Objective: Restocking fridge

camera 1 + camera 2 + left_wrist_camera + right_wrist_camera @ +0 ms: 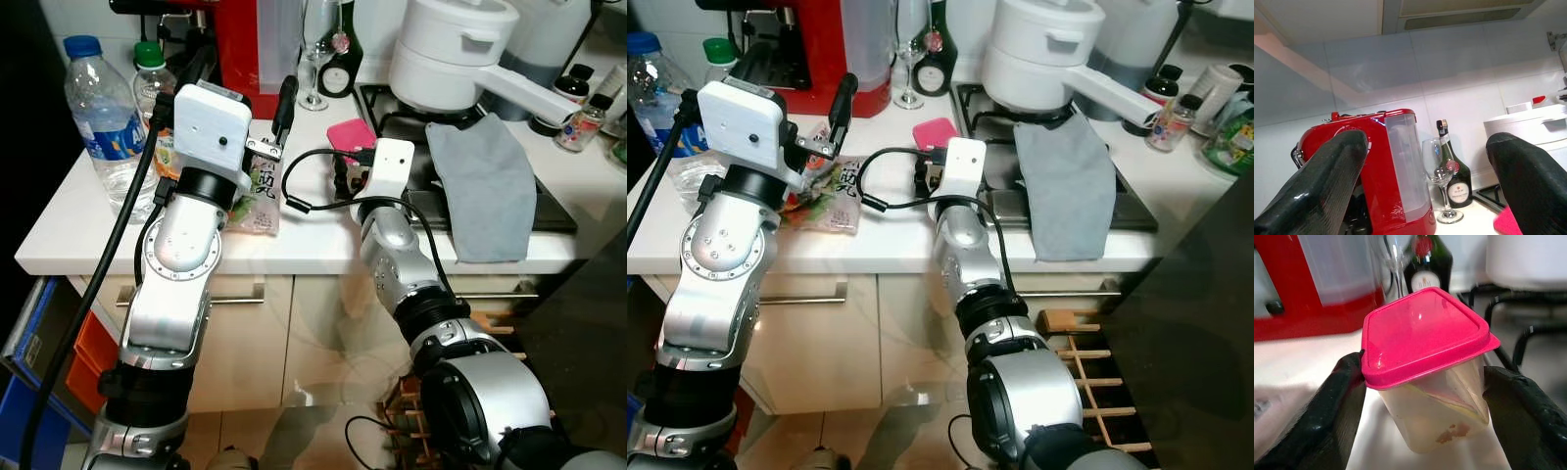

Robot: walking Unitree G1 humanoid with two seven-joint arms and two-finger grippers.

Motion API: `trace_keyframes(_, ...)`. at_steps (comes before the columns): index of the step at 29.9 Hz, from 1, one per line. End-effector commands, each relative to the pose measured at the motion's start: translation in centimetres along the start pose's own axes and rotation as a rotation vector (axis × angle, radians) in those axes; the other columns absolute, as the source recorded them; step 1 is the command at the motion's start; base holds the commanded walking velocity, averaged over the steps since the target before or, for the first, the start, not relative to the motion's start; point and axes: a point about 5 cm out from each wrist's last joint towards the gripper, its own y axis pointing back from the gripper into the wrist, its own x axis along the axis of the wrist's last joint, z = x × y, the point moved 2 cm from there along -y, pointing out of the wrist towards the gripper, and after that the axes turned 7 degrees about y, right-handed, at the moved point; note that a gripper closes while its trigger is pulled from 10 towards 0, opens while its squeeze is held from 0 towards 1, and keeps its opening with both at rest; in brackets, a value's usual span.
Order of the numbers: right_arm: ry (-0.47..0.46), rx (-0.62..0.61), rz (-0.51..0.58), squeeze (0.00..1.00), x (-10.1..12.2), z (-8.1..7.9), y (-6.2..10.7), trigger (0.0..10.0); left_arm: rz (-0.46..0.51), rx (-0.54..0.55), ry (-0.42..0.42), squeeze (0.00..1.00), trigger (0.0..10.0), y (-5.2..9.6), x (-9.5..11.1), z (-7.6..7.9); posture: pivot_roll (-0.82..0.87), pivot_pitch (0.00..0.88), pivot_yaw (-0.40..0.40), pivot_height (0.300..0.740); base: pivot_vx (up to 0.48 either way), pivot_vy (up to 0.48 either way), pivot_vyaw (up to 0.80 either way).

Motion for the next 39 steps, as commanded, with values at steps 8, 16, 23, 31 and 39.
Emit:
trace_keyframes(8,0.126,-0.075,0.349,0.00,6.5,2.2,0.4,0.0,-0.004,-0.045,-0.021,0.00,10.0,-0.6,-0.2,1.0,0.13,0.000,-0.074,0.740,0.000,0.000,0.00)
trace_keyframes(16,0.308,-0.163,0.505,0.00,7.7,4.6,2.7,0.0,-0.101,-0.057,-0.021,0.00,10.0,-0.2,-2.5,2.3,0.08,0.000,-0.064,0.740,0.000,0.000,0.00)
trace_keyframes(23,0.367,-0.232,0.538,0.00,6.9,6.0,4.5,0.0,-0.174,0.037,0.067,0.00,10.0,-0.1,-4.4,1.7,0.07,0.000,-0.053,0.740,-0.078,0.000,0.00)
trace_keyframes(31,0.394,-0.300,0.495,0.00,5.7,8.0,5.7,0.0,-0.210,0.073,0.111,0.00,10.0,0.0,-5.4,1.3,0.06,0.000,-0.046,0.740,-0.328,0.000,0.00)
trace_keyframes(39,0.404,-0.293,0.474,0.00,5.4,8.2,5.7,0.0,-0.175,0.046,0.068,0.00,10.0,-0.6,-5.0,1.8,0.06,0.000,-0.049,0.740,-0.335,0.000,0.00)
